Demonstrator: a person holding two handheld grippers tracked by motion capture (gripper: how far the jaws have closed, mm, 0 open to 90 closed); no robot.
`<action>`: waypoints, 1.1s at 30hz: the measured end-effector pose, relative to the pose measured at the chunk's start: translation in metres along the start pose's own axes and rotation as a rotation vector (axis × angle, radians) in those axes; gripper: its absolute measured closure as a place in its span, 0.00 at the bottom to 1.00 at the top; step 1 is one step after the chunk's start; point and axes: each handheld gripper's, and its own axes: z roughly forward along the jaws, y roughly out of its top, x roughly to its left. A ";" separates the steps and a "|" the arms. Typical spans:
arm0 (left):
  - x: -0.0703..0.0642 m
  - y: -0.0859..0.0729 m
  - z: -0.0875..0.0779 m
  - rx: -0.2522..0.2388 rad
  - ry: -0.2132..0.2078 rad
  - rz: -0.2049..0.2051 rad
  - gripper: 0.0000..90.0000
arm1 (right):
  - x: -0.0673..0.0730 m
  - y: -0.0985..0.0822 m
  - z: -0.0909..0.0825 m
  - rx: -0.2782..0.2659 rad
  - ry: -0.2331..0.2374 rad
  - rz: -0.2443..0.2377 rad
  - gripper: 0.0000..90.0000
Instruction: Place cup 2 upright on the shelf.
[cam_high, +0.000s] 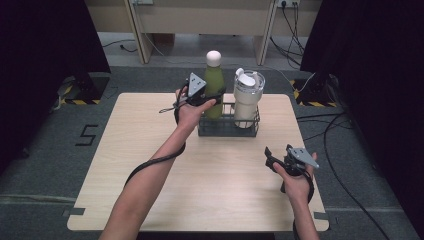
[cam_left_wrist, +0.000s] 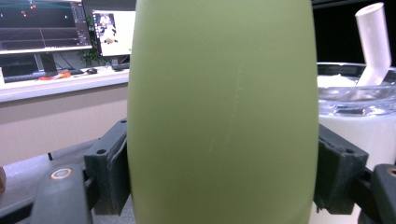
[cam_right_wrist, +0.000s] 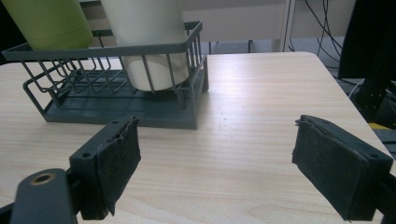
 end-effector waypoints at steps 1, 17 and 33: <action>0.000 -0.001 0.001 0.004 -0.001 0.000 0.23 | 0.000 0.000 0.000 0.000 0.001 0.000 0.16; 0.002 -0.022 0.007 0.053 0.005 -0.019 0.23 | 0.000 -0.001 0.001 0.006 0.003 0.001 0.16; 0.001 -0.030 0.010 0.069 0.005 -0.028 0.23 | 0.001 -0.001 0.002 0.008 0.005 -0.002 0.16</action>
